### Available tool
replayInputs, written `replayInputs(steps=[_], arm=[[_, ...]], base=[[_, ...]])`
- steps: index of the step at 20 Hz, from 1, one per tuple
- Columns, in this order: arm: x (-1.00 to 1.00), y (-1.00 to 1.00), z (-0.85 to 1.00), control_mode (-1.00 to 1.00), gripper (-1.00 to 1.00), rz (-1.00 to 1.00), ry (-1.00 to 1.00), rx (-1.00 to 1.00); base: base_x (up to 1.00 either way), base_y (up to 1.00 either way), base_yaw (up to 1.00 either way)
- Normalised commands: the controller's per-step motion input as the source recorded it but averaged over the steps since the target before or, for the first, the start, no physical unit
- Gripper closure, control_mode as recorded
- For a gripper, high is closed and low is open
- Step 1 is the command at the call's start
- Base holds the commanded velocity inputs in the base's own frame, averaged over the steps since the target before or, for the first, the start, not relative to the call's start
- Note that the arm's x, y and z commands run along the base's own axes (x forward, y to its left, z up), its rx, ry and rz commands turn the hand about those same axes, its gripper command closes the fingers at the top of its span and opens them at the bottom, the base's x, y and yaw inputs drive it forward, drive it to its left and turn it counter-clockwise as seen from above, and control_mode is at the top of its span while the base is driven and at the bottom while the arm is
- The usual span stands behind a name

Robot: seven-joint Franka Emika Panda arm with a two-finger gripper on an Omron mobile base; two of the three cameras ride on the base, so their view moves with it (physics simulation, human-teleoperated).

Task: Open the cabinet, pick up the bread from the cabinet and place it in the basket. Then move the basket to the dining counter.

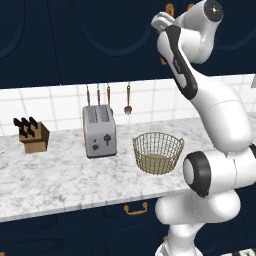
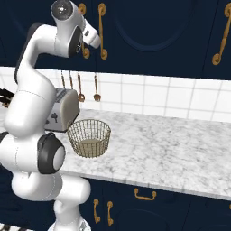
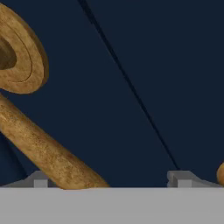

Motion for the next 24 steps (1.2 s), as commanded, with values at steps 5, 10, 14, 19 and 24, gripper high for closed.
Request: replayInputs(steps=[5,10,14,19,24], arm=[[0.41,0.00,0.00,-1.00,-1.00,0.01,0.00,0.10],[0.49,0.20,-0.38,-1.00,1.00,0.00,-0.08,0.08],[0.76,0.24,-0.19,-1.00,1.00,0.00,-0.15,0.10],[-0.30,0.27,0.29,-1.00,1.00,0.03,0.00,0.19],[-1.00,0.31,0.52,-1.00,1.00,0.08,0.01,0.12]], base=[[0.00,0.00,0.00],[0.00,0.00,0.00],[0.00,0.00,0.00],[0.00,0.00,0.00],[0.00,0.00,0.00]])
